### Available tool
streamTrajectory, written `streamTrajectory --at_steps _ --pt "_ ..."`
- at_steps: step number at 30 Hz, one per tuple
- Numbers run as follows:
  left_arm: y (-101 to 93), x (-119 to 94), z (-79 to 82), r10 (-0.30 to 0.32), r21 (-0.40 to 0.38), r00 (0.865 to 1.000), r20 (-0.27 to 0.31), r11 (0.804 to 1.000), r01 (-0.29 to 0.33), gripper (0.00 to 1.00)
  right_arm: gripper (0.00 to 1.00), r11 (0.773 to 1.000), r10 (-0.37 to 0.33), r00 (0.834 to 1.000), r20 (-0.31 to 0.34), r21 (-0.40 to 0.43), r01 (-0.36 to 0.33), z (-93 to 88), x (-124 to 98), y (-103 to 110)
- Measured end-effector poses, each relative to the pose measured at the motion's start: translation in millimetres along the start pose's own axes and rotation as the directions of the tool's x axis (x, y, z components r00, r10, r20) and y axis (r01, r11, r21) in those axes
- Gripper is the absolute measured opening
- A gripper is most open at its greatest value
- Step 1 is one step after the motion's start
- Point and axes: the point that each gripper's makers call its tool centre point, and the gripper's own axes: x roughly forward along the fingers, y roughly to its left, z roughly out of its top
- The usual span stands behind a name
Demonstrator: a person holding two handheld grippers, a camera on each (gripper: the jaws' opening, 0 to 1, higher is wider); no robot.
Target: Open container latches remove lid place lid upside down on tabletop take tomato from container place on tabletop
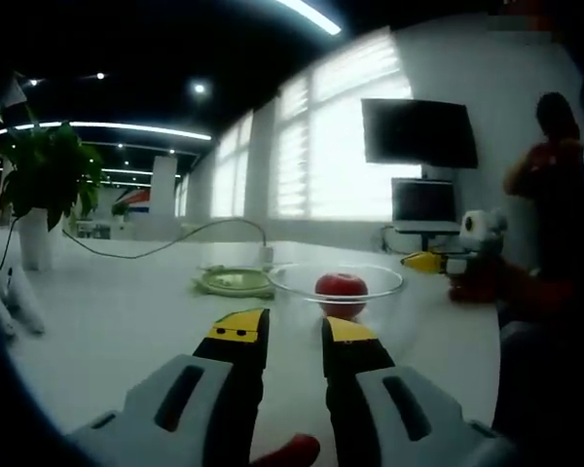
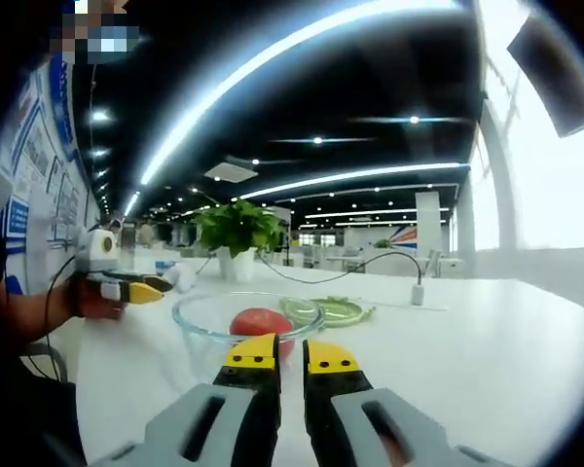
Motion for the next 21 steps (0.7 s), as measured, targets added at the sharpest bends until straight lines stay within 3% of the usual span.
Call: streamTrajectory --at_steps 3,9,13,17,21 --pt "-0.2 0.3 0.0 0.002 0.012 1.0 -0.001 1.0 -0.002 0.22 0.04 1.0 -0.001 1.0 0.005 0.0 0.001 1.0 -0.6 -0.4" --pt "1.9 2.5 5.9 -0.012 -0.036 1.0 0.011 0.999 0.013 0.22 0.04 1.0 0.01 0.999 0.032 0.004 -0.01 9.0 -2.3 0.5" --pt "-1.5 8.9 9.2 -0.035 0.033 0.999 -0.024 0.999 0.036 0.22 0.04 0.999 0.008 0.999 0.047 0.046 -0.01 17.6 -0.2 -5.7" --pt "-7.8 18.7 19.5 -0.074 0.031 0.997 -0.029 0.997 0.075 0.22 0.05 1.0 0.022 0.999 0.038 0.01 -0.022 25.4 6.0 -7.3" --pt "-10.0 32.1 23.9 -0.085 0.097 0.994 -0.071 0.991 0.092 0.22 0.05 0.998 0.041 0.999 -0.011 -0.042 -0.042 31.4 15.8 -6.7"
